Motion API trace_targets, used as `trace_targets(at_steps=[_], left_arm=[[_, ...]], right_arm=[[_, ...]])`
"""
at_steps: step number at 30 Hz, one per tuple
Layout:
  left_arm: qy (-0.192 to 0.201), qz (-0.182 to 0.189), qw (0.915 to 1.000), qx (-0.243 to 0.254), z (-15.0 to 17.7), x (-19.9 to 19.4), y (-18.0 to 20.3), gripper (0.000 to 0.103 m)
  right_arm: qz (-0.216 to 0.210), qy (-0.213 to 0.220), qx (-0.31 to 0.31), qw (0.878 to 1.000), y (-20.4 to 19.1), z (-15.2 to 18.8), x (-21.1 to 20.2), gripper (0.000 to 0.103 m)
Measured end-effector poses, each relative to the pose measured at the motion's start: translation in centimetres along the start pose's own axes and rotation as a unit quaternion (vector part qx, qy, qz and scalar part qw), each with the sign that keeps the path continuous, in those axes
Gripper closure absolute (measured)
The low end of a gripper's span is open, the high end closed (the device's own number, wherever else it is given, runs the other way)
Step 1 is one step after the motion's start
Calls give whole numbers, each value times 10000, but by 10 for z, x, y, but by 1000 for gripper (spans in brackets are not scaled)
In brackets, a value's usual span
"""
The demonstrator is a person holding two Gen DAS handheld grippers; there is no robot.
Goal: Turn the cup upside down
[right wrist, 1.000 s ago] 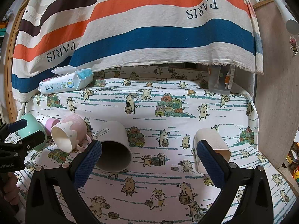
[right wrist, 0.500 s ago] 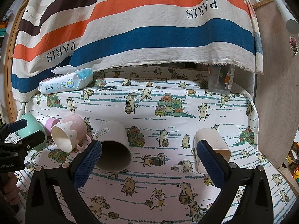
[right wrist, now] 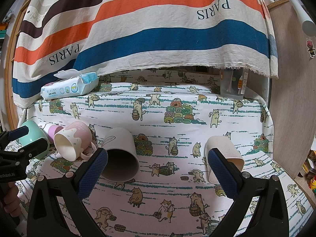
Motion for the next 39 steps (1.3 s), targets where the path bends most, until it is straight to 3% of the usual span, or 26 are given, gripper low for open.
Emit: trace_targets(at_steps=[4, 7, 16, 23, 33, 39], left_arm=[[-3, 5, 10000, -9, 0, 0, 0, 1], [6, -26, 10000, -56, 0, -1, -1, 1], [0, -102, 9998, -158, 0, 0, -7, 1], [0, -386, 9990, -236, -6, 3, -23, 1], [-104, -355, 9982, -480, -5, 8, -36, 1], [-108, -340, 9983, -466, -5, 7, -35, 1]], right_arm=[[17, -9, -2, 10000, 0, 0, 0, 1], [351, 151, 176, 9991, 6, -3, -8, 1], [-38, -57, 8, 10000, -35, -40, -31, 1], [-230, -215, 169, 9994, -42, -46, -22, 1], [-411, -779, 107, 9961, -47, -49, 5, 1], [-355, -712, -108, 9968, -60, -53, 3, 1]])
Point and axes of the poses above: each gripper's, at about its wrist camera, not at the fingertips, and x roughly the way its jaws point, y to its right, z to its underside, the point moved 10 cm from there along x, roughly the way its jaws point, and after that the axes turned 8 degrees about -y, right-handed, at the moved point
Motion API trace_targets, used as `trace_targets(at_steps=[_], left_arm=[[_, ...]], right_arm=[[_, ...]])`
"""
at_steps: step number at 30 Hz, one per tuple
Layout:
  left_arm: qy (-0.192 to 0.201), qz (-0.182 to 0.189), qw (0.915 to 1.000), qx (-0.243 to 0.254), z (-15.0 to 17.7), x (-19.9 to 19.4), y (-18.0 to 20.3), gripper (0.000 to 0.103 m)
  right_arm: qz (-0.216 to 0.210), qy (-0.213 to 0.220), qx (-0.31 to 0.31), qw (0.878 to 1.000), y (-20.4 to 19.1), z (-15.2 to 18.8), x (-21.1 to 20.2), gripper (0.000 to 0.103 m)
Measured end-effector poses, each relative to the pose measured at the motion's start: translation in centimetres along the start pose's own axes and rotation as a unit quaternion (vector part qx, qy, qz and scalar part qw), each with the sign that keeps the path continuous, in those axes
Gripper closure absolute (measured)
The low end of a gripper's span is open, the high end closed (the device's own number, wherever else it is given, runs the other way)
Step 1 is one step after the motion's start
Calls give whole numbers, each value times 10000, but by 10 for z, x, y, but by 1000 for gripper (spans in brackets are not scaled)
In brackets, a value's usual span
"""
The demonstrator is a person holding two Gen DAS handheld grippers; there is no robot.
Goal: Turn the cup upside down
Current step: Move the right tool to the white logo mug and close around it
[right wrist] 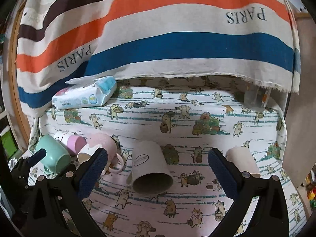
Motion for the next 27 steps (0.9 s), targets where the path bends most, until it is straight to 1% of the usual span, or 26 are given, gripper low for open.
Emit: trace_targets(at_steps=[2, 4, 5, 6, 8, 10, 12, 16, 18, 20, 21, 23, 25, 27], left_arm=[[-9, 2, 10000, 6, -1, 0, 0, 1], [21, 6, 10000, -1, -3, -3, 0, 1], [9, -49, 10000, 20, -4, -3, -1, 1], [-35, -133, 9999, 52, -6, -2, -2, 1], [-162, -235, 9996, 73, -10, 0, -6, 1], [-468, -347, 9982, 105, -14, 7, -12, 1], [-758, -338, 9965, 127, -17, 15, -18, 1], [-1035, -307, 9941, 47, -21, 22, -28, 1], [-1118, -290, 9933, 36, -19, 24, -29, 1], [-1159, -250, 9929, 11, -16, 24, -28, 1], [-1189, -234, 9926, 7, -15, 24, -28, 1], [-1236, -246, 9920, 31, -11, 24, -29, 1], [-1252, -273, 9917, 33, -10, 22, -31, 1], [-1256, -274, 9917, -6, -8, 20, -35, 1]], right_arm=[[72, -238, -128, 9996, 0, 5, 11, 1], [209, -630, -173, 9976, 5, 10, 30, 1], [212, -779, -157, 9966, 7, 11, 38, 1], [120, -1049, -105, 9944, 10, 12, 50, 1], [-197, -1274, 16, 9917, 11, 13, 65, 1], [-446, -1608, 149, 9859, 15, 12, 82, 1], [-684, -1738, 234, 9821, 15, 2, 94, 1], [-874, -1984, 171, 9761, 5, -10, 112, 1], [-754, -2235, 55, 9718, -1, -9, 128, 1], [-708, -2532, -54, 9648, -7, 1, 145, 2], [-640, -2657, -108, 9619, -9, 6, 152, 4], [-552, -2842, -170, 9570, -12, 15, 162, 7], [-561, -2998, -144, 9523, -14, 24, 169, 7], [-527, -3071, -124, 9501, -13, 27, 173, 8]])
Point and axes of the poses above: each gripper's, at about its wrist camera, not at the fingertips, and x roughly the way its jaws point, y to its right, z to its underside, the point moved 10 cm from there along x, roughly the way its jaws point, and after that the axes turned 8 degrees about -y, right-handed, at the moved point
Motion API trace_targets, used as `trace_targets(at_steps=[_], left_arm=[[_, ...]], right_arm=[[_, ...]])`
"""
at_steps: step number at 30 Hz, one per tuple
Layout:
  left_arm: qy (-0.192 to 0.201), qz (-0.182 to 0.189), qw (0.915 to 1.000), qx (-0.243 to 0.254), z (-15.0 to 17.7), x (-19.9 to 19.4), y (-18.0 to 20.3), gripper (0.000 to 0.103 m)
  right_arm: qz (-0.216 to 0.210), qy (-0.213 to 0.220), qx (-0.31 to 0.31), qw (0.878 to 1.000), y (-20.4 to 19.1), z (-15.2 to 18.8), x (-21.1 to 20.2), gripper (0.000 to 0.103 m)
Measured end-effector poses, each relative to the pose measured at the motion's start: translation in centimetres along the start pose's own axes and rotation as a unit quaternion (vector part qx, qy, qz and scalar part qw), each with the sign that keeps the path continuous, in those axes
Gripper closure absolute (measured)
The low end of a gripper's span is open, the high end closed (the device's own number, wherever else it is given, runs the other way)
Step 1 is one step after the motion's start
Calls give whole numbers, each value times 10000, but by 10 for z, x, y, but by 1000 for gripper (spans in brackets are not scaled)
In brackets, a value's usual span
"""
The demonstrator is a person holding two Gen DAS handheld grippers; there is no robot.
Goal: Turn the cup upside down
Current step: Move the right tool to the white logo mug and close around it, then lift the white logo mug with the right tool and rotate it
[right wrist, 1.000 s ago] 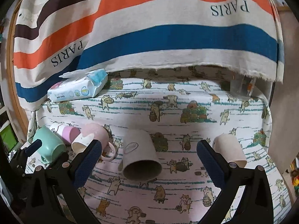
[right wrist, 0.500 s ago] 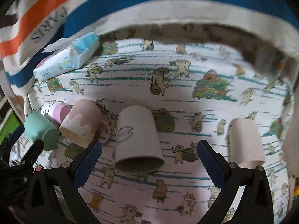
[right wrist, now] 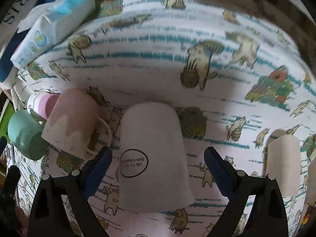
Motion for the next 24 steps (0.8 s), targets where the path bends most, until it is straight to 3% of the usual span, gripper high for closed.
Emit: trace_targets(at_steps=[8, 11, 13, 17, 24], left_arm=[[-43, 27, 10000, -86, 4, -5, -7, 1], [-70, 3, 10000, -16, 7, -9, -7, 1], [-71, -36, 10000, 29, 9, -12, -7, 1], [-95, -38, 9999, 23, 12, -16, -10, 1], [-9, -17, 10000, -47, 12, -33, -14, 1]], right_arm=[[98, -186, -41, 9998, -4, 2, 20, 8], [-10, -371, -52, 9993, -6, 6, 32, 12], [-80, -492, -13, 9988, -8, 10, 42, 22], [-145, -518, 180, 9984, -2, 14, 47, 22], [-276, -225, 316, 9989, 9, 36, 8, 23]])
Point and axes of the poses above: each gripper's, at about its wrist camera, not at the fingertips, and x roughly the way its jaws point, y to its right, z to its underside, the point moved 10 cm from there along x, roughly the way its jaws point, and after that the axes turned 8 degrees about -y, right-handed, at the moved point
